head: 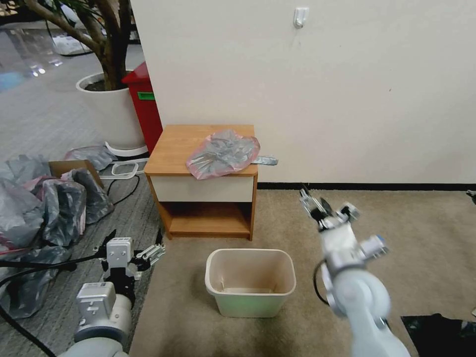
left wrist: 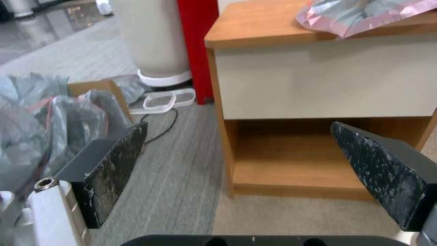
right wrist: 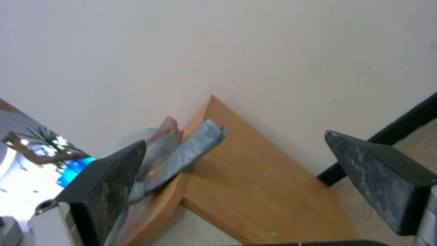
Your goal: Pick up the garbage bag from the table and place it over the trash can.
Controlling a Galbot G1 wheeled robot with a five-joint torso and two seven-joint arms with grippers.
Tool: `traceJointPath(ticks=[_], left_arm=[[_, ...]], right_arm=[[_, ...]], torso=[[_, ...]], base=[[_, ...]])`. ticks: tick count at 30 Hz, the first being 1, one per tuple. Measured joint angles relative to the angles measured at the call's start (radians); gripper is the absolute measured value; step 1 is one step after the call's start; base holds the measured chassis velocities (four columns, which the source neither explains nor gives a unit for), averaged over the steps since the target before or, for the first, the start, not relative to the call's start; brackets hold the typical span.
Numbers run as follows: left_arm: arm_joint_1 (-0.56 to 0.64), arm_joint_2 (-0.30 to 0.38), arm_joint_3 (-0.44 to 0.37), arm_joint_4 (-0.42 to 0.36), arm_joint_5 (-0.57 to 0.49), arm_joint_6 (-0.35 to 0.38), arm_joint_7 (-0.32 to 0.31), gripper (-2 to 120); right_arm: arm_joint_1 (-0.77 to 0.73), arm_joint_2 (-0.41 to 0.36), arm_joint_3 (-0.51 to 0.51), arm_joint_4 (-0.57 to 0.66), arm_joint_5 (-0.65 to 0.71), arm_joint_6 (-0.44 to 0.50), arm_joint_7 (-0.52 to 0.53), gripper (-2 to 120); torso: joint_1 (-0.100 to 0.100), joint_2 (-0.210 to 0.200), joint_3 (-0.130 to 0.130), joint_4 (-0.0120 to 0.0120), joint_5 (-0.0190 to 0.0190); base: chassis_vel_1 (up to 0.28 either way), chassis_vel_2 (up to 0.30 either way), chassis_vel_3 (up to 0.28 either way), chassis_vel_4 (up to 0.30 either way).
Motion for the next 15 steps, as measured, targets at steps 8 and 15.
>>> traceJointPath(ticks=[8,15], left_arm=[[0.005,0.002,0.000,0.001,-0.007,-0.011,-0.005,100],[0.028,0.002,0.002,0.002,-0.012,-0.034,0.006,100]], right_arm=[[0.145,0.031,-0.031,-0.133,0.283,-0.033,0.045,100],[0.280,0.066,-0.026,-0.315,0.393,-0.063,0.070,100]], torso=[[0.000,0.000,0.000,0.0000,-0.0002],[0.000,0.000,0.000,0.0000,-0.0001]], base=[[0.000,0.000,0.000,0.000],[0.000,0.000,0.000,0.000]])
